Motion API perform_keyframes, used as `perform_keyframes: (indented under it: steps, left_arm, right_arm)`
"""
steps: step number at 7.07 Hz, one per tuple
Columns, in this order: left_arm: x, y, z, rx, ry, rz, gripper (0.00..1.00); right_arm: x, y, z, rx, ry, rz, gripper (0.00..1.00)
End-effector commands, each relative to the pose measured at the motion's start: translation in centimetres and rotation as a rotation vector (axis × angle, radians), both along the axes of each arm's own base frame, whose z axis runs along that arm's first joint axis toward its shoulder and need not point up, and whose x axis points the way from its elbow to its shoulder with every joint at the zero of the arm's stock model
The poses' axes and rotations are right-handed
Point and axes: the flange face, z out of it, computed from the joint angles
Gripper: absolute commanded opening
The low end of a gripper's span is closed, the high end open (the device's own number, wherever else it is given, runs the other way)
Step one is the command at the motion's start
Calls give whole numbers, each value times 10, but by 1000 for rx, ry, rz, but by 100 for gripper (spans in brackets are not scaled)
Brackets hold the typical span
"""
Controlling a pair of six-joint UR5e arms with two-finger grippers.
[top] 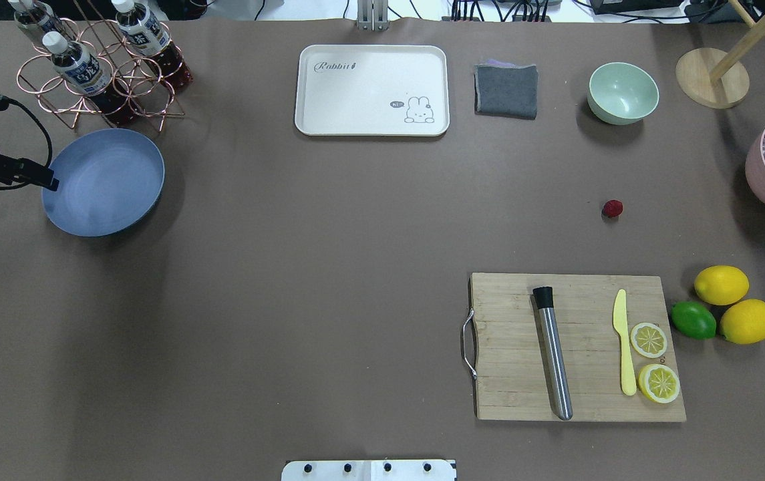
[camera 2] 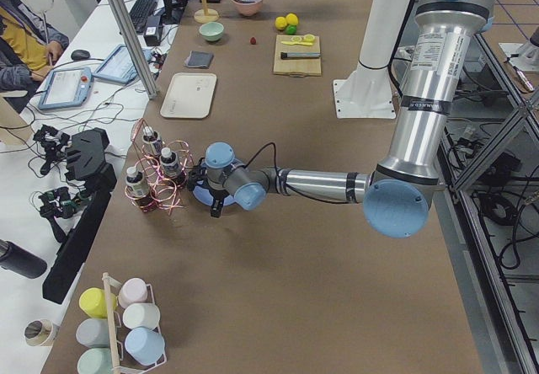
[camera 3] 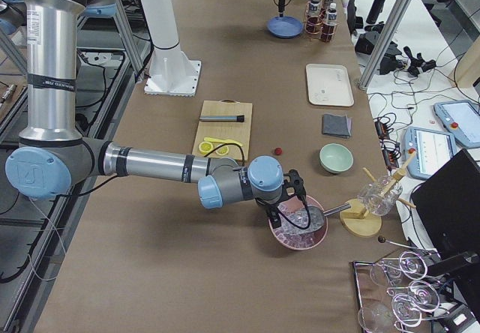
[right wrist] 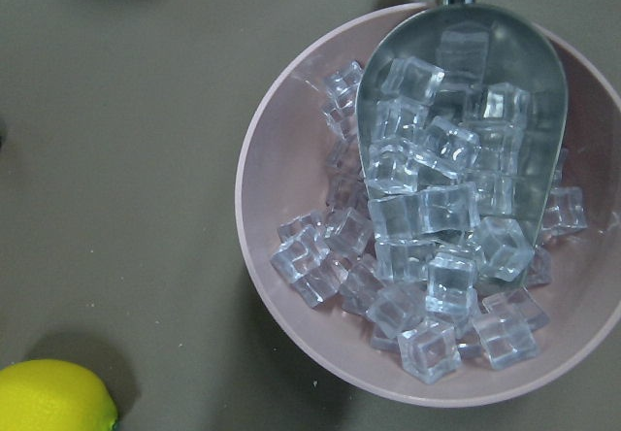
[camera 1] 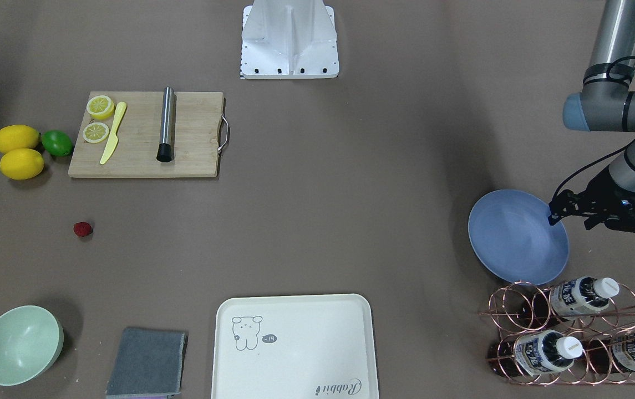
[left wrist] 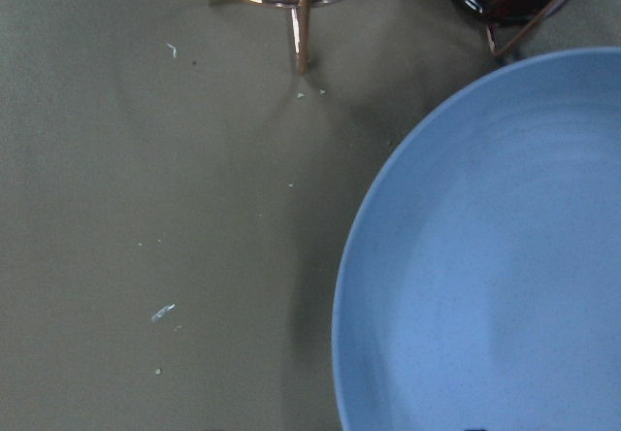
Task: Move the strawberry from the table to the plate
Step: 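Drag the plate rim toward center while the right gripper reaches for strawberry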
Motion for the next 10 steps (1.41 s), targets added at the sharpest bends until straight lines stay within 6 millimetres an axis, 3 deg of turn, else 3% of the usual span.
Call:
perform_keyframes:
  steps: [1,2,3,4,5,7,8,9,10]
  left_arm:
    - [4,-2,2,-27,18,-29,50]
    - [20,5,2,-32,22,-11,42]
    - [22,6,-3,-56,37,-34,17]
    - [23,7,0,-61,36,-38,0]
    - [29,10,1,-54,41,-30,0]
    - [17,7,-19,-60,102,-13,0]
    - [-10,1,-41,-73,173,-7,0]
    - [-25,0,-67,-84,208,-12,0]
    - [-20,2,-112,-144,242,-73,0]
  right_arm:
    - [0,0,0,1,3,1,99]
    - [0,0,0,2,3,1,99]
    - [0,0,-1,4,3,1,99]
    - [0,0,-3,7,2,1,99]
    - [0,0,-5,11,2,1,99]
    - [0,-2,-9,19,2,1,99]
    - [0,-4,-12,26,1,2,99]
    - [-1,-27,-34,12,-14,45,98]
    - [-17,-50,-65,-26,-43,87,98]
